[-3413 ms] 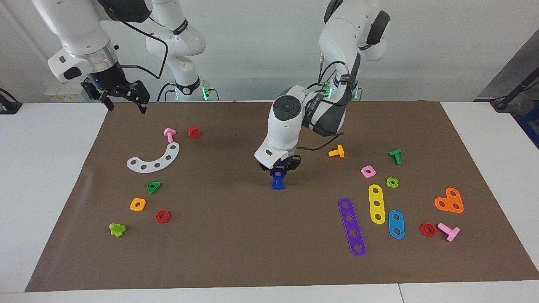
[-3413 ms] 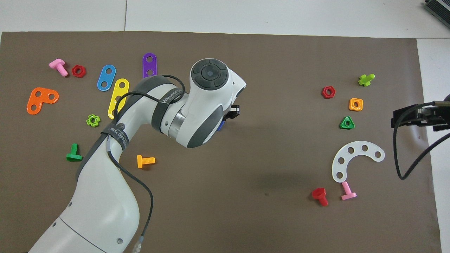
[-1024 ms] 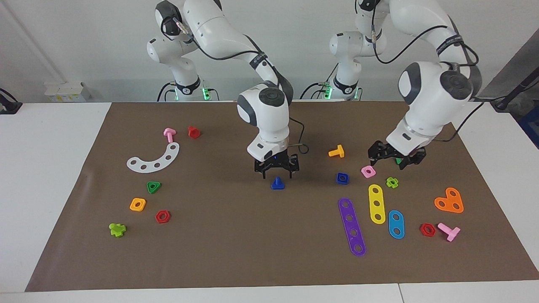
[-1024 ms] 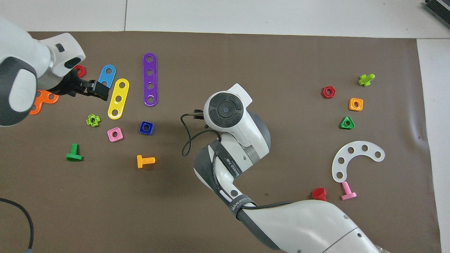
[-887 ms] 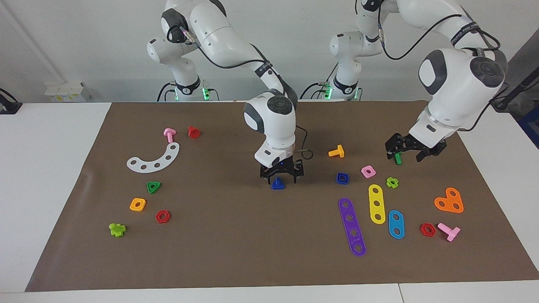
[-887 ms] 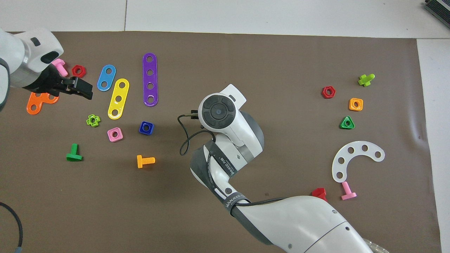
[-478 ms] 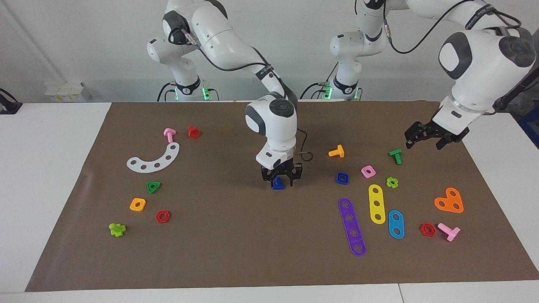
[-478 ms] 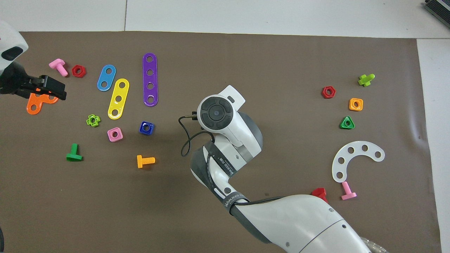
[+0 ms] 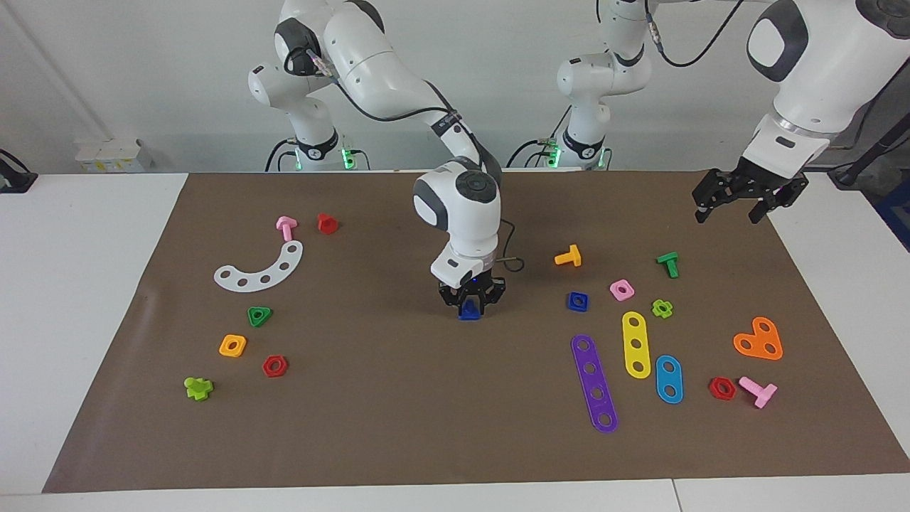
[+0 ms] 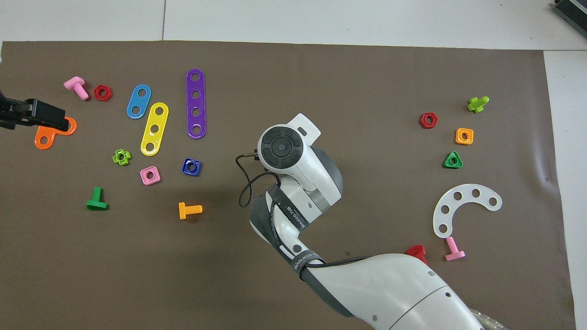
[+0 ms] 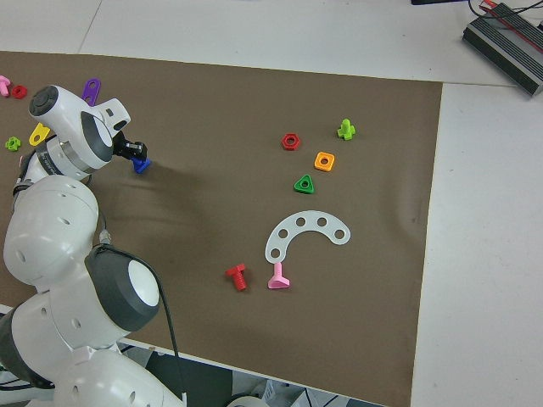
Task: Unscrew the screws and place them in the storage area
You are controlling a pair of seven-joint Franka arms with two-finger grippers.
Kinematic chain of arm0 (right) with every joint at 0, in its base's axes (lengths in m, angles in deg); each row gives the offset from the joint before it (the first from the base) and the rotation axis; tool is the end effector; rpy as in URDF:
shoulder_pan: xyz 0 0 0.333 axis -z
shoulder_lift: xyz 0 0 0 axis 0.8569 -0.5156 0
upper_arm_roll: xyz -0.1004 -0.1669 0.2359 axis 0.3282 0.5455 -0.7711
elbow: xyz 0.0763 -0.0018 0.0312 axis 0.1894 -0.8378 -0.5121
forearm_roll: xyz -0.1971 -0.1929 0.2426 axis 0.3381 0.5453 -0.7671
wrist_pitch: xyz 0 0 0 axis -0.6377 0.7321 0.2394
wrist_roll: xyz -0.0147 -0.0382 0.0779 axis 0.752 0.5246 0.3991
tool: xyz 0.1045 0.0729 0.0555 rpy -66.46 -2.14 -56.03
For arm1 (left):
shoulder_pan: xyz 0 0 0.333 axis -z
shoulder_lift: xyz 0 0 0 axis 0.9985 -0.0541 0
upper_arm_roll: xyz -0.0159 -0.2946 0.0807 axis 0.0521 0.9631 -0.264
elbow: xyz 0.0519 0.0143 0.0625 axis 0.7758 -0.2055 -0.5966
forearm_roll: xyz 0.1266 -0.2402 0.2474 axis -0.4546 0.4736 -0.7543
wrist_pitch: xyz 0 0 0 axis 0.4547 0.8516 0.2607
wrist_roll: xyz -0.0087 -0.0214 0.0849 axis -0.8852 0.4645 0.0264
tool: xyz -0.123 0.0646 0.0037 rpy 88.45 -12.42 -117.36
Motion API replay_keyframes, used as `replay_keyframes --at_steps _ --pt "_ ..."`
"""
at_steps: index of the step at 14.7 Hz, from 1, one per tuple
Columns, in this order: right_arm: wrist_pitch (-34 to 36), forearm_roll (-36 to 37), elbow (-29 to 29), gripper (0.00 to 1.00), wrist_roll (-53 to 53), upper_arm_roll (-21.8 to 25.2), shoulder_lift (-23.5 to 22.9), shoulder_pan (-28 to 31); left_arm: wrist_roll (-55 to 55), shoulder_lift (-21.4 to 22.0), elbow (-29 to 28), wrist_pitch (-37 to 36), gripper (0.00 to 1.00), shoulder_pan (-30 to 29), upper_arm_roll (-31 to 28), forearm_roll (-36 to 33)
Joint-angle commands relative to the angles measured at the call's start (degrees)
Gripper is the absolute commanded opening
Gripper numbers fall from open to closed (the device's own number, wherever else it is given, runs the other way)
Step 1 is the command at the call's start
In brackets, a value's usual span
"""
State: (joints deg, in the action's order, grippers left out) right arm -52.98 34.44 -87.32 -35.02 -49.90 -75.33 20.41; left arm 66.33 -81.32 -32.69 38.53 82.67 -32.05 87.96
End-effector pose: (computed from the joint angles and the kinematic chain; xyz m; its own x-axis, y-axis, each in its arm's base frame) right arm 0.5690 0.4014 0.2839 0.9890 0.0033 0.1476 0.0039 -1.0000 -0.0038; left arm 0.5662 -0.0139 0.5724 0.9947 -0.1004 0.0237 -0.1003 -0.9949 -0.0027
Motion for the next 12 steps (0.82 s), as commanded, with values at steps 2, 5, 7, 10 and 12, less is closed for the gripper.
replay_keyframes --at_steps 2,5,7,10,12 --pt "0.59 0.38 -0.83 0.43 -1.48 -0.04 0.54 0.32 -1.32 3.18 -1.02 -1.30 1.00 -0.16 0.70 -0.90" --pt "1.64 0.38 -0.75 0.00 -1.57 0.05 0.63 0.41 -1.32 7.14 -5.84 -1.22 1.00 -0.08 0.70 -0.81" --pt "1.99 -0.23 -0.40 0.00 -1.66 0.05 0.54 0.76 -1.40 8.12 -6.74 -0.61 1.00 0.01 0.35 -0.81" --pt "2.08 -0.41 0.31 0.00 -1.75 0.05 0.54 0.76 -1.40 8.03 -6.30 -0.43 1.00 0.01 0.26 -0.81" --pt "1.99 -0.41 0.92 0.00 -1.66 0.14 0.63 0.85 -1.06 7.42 -5.25 -0.17 1.00 -0.17 0.35 -0.72"
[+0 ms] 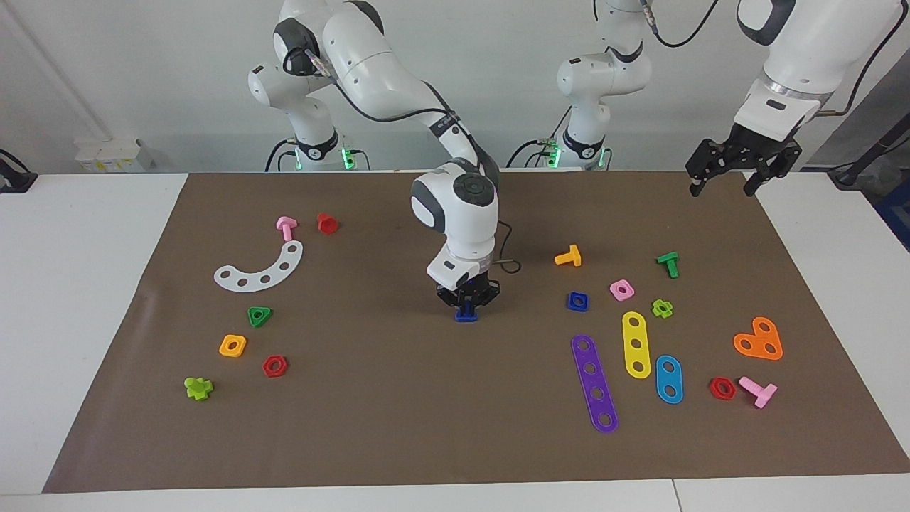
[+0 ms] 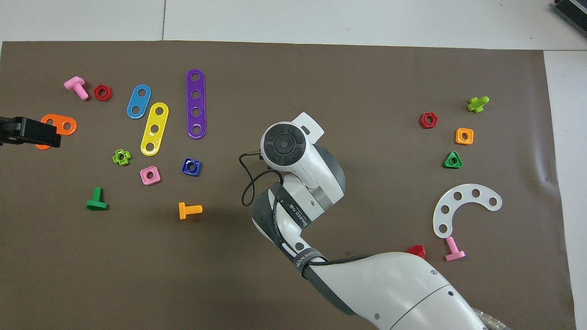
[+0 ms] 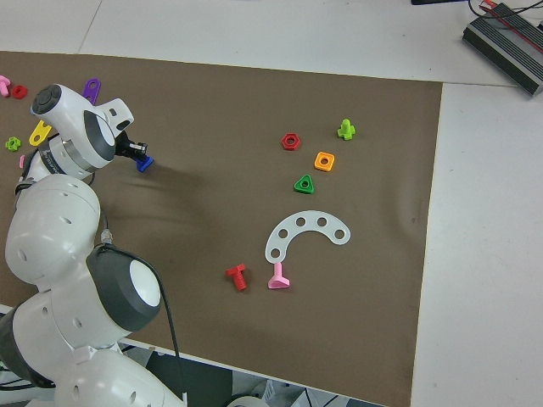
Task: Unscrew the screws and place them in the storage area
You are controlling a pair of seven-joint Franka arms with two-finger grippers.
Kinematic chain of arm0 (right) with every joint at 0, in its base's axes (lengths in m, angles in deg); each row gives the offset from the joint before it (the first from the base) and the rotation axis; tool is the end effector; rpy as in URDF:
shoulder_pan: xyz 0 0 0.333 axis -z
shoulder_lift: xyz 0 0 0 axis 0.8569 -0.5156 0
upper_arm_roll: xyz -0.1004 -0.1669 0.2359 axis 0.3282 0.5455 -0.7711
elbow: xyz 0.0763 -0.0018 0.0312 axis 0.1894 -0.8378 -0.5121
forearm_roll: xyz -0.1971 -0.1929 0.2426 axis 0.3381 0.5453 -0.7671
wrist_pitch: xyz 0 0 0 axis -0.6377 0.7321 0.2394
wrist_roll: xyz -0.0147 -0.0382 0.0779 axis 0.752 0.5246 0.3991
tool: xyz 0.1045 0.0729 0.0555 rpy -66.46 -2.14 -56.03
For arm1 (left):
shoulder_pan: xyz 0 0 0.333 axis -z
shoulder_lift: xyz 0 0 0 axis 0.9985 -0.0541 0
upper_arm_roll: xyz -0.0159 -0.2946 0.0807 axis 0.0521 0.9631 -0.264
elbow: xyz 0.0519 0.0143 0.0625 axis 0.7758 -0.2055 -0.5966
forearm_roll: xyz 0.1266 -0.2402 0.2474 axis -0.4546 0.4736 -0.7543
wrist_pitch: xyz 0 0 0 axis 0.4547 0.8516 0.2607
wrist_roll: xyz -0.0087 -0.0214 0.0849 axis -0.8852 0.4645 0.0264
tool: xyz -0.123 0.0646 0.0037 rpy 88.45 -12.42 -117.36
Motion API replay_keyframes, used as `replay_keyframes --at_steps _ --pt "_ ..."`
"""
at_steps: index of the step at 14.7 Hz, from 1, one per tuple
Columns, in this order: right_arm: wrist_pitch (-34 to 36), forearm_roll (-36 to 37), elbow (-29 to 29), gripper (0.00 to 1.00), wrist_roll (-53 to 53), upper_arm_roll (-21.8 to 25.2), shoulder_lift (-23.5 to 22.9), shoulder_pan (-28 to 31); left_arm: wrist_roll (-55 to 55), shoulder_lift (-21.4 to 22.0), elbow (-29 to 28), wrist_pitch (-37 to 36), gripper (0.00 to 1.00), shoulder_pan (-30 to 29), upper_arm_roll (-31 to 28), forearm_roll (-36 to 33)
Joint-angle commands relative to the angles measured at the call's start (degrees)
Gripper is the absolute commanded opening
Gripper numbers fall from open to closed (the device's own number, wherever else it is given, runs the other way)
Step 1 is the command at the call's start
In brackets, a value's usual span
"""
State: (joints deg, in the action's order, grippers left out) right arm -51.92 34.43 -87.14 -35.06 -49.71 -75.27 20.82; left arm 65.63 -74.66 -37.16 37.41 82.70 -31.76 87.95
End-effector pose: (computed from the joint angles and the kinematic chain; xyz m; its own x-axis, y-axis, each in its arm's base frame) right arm 0.5718 0.3946 0.2842 0.9905 -0.0059 0.1375 -0.0068 -1.0000 0.0064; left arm 0.5304 -0.0190 0.5990 0.9947 -0.0945 0.0410 -0.0939 -0.9955 -0.0160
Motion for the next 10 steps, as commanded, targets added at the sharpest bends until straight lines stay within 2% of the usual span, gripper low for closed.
replay_keyframes --at_steps 1,3,5,8,10 --pt "1.02 -0.48 0.84 0.00 -1.70 0.21 1.26 0.44 -0.44 0.76 -0.69 0.43 1.00 -0.01 0.06 -0.64" --pt "1.89 -0.40 -0.30 0.00 -2.31 0.30 5.03 3.14 -0.45 0.76 -0.69 -0.19 1.00 -0.01 -0.03 -0.64" --pt "3.92 -0.74 -3.01 0.00 -8.17 0.21 10.12 6.83 -0.45 0.76 -1.12 -0.01 1.00 -0.10 0.15 -0.64" --pt "4.45 -0.92 -11.70 0.00 -16.34 0.12 18.73 14.03 -0.10 1.20 -2.79 0.69 1.00 -0.63 -0.03 -0.64" --pt "4.45 -2.49 -16.02 0.00 -23.20 0.04 22.00 19.31 -0.44 1.37 -3.06 0.17 1.00 -1.85 -0.12 -0.64"
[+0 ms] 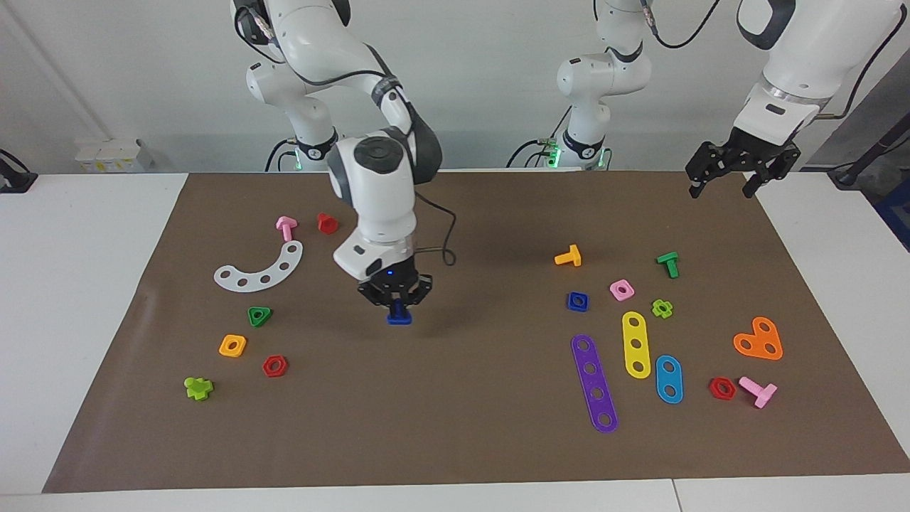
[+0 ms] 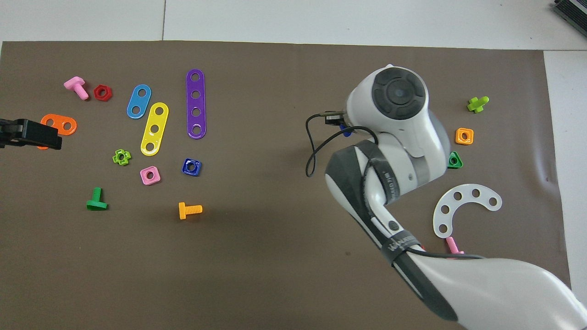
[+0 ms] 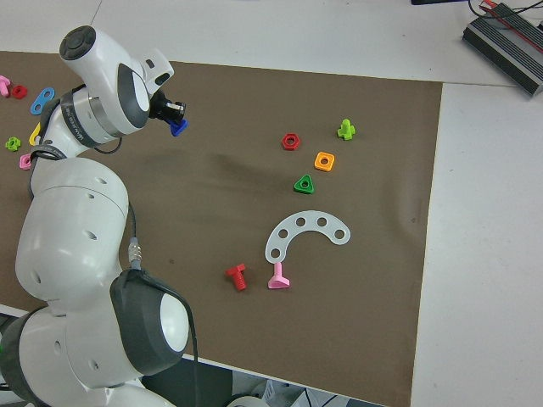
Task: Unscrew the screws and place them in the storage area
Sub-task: 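Carry the blue nut beside the green triangle and release it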
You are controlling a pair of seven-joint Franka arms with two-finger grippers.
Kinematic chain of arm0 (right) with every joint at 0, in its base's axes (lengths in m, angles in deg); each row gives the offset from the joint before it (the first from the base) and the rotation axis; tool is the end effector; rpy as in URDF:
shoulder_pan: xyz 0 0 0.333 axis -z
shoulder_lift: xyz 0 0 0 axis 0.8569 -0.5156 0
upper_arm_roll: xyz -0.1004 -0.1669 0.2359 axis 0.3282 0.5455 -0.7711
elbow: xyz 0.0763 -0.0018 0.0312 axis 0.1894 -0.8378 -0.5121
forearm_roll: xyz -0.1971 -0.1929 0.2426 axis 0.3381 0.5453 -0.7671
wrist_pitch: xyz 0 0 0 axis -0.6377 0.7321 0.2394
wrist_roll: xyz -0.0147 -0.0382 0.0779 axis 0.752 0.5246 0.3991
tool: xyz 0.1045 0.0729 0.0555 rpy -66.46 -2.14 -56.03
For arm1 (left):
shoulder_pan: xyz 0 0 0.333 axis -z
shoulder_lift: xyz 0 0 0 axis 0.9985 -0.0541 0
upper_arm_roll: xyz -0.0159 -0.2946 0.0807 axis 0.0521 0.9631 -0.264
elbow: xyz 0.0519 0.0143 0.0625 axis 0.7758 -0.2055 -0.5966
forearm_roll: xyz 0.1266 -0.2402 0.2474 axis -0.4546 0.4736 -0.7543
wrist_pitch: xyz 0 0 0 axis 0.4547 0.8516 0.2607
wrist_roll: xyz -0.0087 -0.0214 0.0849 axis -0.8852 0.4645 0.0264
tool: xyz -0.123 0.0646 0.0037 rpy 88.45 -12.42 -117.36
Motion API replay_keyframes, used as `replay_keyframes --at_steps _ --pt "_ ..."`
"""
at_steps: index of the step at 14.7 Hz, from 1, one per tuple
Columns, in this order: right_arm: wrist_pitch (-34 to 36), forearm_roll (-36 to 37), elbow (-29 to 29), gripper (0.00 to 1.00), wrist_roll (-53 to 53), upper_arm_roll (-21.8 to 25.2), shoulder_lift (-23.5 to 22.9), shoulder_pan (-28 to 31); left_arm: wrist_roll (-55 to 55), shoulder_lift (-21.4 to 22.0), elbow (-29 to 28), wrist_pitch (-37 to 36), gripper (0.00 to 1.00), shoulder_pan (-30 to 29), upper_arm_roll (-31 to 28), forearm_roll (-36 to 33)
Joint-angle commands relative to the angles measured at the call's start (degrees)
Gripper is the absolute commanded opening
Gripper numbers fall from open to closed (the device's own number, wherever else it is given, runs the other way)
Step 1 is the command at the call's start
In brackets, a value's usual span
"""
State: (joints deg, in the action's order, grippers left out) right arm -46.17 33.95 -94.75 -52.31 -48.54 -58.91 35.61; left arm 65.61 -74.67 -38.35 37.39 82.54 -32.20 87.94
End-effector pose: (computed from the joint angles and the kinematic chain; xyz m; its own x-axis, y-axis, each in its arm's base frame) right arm 0.6157 0.2061 0.4049 0.9847 -0.0001 0.1745 -0.0029 -0.9999 0.0159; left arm 0.5296 -0.0134 0.5896 0.9963 -0.0837 0.0197 -0.0834 -0.9964 -0.0150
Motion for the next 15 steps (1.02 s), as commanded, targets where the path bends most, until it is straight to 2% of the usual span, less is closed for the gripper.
replay_keyframes --at_steps 1,5,8,15 --pt "-1.39 -4.28 -9.64 0.00 -10.16 -1.05 6.17 6.98 -0.42 1.39 -1.96 0.01 1.00 -1.88 0.32 -0.63" --pt "-3.05 -8.42 -15.53 0.00 -22.75 -1.04 7.49 15.69 -0.42 1.39 -1.87 0.10 1.00 -1.97 0.32 -0.63" --pt "-9.54 -9.31 -21.50 0.00 -27.77 -1.04 7.41 18.95 -0.42 1.39 -1.87 0.01 1.00 -1.97 0.32 -0.63" --pt "-10.70 -13.35 -23.62 0.00 -27.25 -1.04 6.09 18.43 -0.42 1.39 -1.87 0.01 1.00 -1.97 0.32 -0.63"
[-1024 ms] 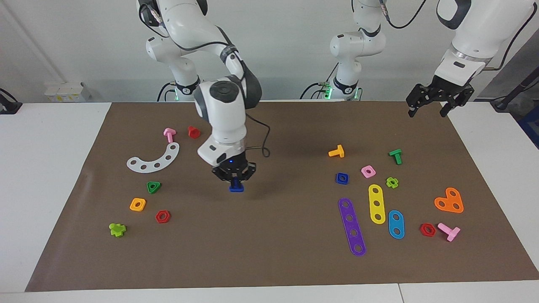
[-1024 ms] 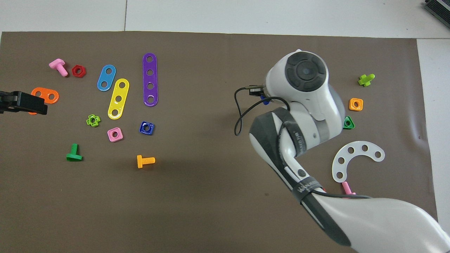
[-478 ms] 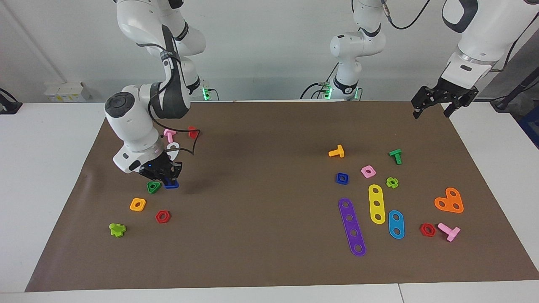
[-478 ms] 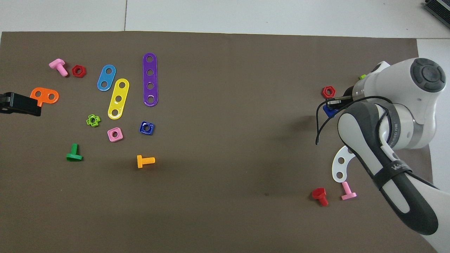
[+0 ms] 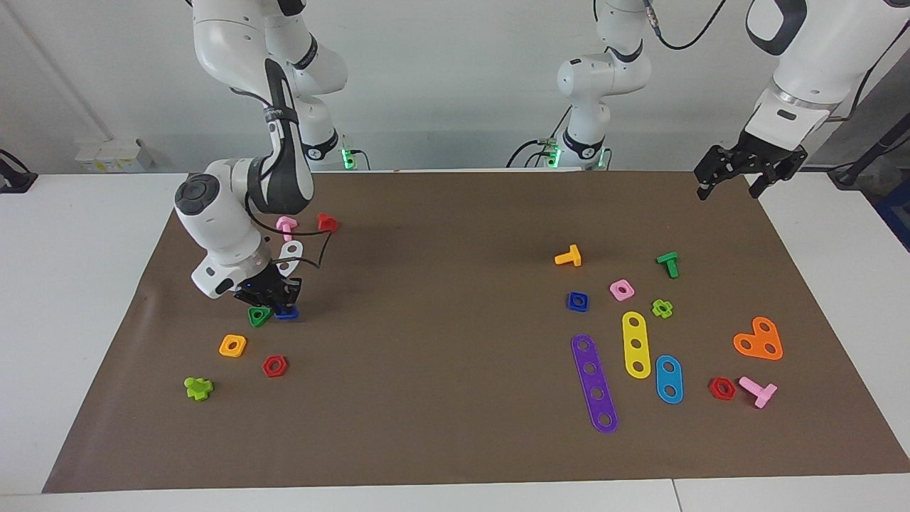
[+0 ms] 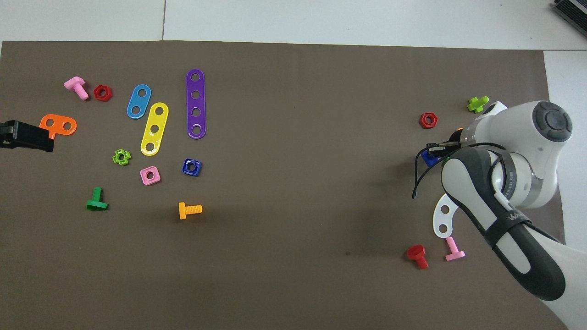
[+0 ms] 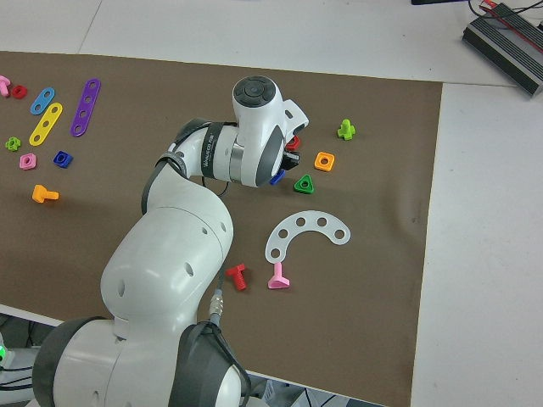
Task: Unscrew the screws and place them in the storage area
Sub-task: 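Carry the blue nut beside the green triangle and release it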
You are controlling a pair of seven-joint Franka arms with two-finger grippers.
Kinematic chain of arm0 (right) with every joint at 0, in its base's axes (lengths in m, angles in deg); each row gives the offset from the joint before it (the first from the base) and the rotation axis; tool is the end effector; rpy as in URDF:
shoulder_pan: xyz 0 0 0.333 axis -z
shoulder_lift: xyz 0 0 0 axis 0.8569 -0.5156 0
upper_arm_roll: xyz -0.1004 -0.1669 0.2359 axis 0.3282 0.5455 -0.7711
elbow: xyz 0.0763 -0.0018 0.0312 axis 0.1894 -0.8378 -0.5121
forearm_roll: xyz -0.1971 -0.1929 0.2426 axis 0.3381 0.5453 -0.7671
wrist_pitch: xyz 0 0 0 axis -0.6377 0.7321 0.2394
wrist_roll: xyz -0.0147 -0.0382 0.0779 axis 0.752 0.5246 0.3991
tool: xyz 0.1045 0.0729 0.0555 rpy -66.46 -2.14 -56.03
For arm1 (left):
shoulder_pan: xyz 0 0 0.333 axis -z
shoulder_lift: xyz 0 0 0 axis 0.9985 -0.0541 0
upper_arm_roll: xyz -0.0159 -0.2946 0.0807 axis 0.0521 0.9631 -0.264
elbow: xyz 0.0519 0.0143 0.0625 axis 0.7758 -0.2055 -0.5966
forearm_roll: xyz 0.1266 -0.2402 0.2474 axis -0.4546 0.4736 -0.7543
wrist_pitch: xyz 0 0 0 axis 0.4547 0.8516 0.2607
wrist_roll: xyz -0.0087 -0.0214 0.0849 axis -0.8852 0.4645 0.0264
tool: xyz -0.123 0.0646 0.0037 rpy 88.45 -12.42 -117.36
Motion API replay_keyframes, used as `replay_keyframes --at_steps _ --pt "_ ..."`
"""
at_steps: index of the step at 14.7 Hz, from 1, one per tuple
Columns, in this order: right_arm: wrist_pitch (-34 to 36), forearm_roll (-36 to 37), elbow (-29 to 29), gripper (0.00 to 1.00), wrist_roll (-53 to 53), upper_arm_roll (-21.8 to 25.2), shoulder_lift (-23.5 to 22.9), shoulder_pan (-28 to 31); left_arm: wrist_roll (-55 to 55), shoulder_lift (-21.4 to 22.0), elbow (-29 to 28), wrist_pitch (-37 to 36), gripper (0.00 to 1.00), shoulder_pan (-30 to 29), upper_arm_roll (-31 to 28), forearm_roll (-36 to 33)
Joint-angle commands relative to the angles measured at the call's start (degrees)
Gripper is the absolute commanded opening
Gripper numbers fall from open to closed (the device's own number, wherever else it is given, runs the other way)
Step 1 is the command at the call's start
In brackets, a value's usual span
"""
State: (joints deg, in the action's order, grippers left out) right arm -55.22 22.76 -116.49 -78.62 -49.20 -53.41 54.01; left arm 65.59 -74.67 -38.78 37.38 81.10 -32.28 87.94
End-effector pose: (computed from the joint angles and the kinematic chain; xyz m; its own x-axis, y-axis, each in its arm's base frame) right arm 0.5742 0.0136 0.3096 0.9989 0.0232 0.0404 0.0267 -0.9957 -0.0892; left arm 0.5294 0.0006 0.5862 0.9983 -0.0569 0.0121 -0.0567 -0.9983 -0.0146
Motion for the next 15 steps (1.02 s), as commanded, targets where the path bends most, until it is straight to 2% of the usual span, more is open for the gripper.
replay_keyframes --at_steps 1,3,5,7,10,13,15 --pt "-4.35 -2.17 -3.29 0.00 -1.12 -0.38 0.60 0.04 -0.41 1.38 -1.45 0.03 1.00 -0.53 0.41 -0.62" --pt "-9.80 -2.17 -5.84 0.00 -1.12 -0.38 0.07 -0.40 -0.41 1.38 -1.53 0.03 1.00 -0.53 0.41 -0.62" --pt "-10.00 -2.17 -5.76 0.00 -0.07 -0.38 -0.46 -1.28 -0.41 1.38 -1.53 0.03 1.00 -0.53 0.41 -0.62" --pt "-10.17 -2.17 -5.67 1.00 1.07 -0.38 -0.54 -1.28 -0.41 1.38 -1.45 0.03 1.00 -0.53 0.41 -0.62" --pt "-8.16 -2.17 -3.92 1.00 1.34 -0.21 0.41 -1.45 -0.41 1.38 -1.45 0.03 1.00 -0.53 0.41 -0.62" --pt "-0.10 -0.42 0.46 1.00 1.95 0.58 5.15 -1.19 -0.41 1.38 -1.45 0.03 1.00 -0.53 0.41 -0.62" --pt "4.75 5.35 3.45 1.00 2.22 0.76 9.02 -0.58 -0.41 1.38 -1.45 0.03 1.00 -0.53 0.41 -0.62"
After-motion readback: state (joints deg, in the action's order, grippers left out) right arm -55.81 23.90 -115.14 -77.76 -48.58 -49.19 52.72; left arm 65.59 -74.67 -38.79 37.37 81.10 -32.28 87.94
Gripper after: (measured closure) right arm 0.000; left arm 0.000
